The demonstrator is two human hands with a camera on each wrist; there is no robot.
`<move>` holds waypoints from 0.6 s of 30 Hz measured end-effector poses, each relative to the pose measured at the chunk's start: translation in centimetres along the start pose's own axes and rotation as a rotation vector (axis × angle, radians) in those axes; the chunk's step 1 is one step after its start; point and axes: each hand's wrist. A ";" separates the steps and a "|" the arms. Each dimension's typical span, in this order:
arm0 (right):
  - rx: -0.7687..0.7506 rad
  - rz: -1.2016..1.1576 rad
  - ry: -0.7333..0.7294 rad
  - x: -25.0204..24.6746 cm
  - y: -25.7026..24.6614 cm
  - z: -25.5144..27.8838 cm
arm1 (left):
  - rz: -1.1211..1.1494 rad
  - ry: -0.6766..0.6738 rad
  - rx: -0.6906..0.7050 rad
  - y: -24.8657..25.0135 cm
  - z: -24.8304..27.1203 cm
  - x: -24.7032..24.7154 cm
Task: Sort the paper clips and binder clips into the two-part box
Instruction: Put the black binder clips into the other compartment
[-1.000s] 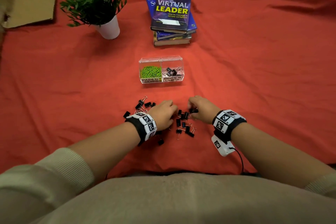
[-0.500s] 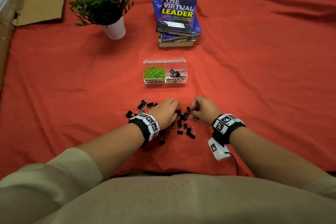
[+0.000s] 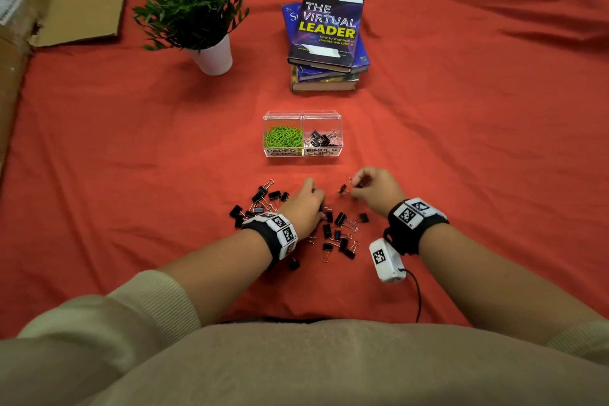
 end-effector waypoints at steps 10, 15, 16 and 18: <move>-0.211 0.070 0.104 -0.9 -9.6 -7.2 | 0.155 0.030 -0.035 -1.4 0.1 -1.1; -0.300 0.264 0.085 0.4 -9.8 -7.6 | 0.192 0.141 -0.060 -1.6 -1.3 -4.5; -0.326 0.273 0.091 0.5 -9.6 -7.5 | 0.203 0.172 -0.060 -1.7 -1.8 -5.4; -0.395 0.279 0.125 0.4 -9.1 -6.6 | 0.217 0.240 -0.058 -1.8 -3.1 -7.1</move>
Point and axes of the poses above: each hand's wrist, its own z-axis away from the middle knuckle, its own x-axis out of the palm, y = z × x, and after that the axes turned 4 degrees about -z, right-handed
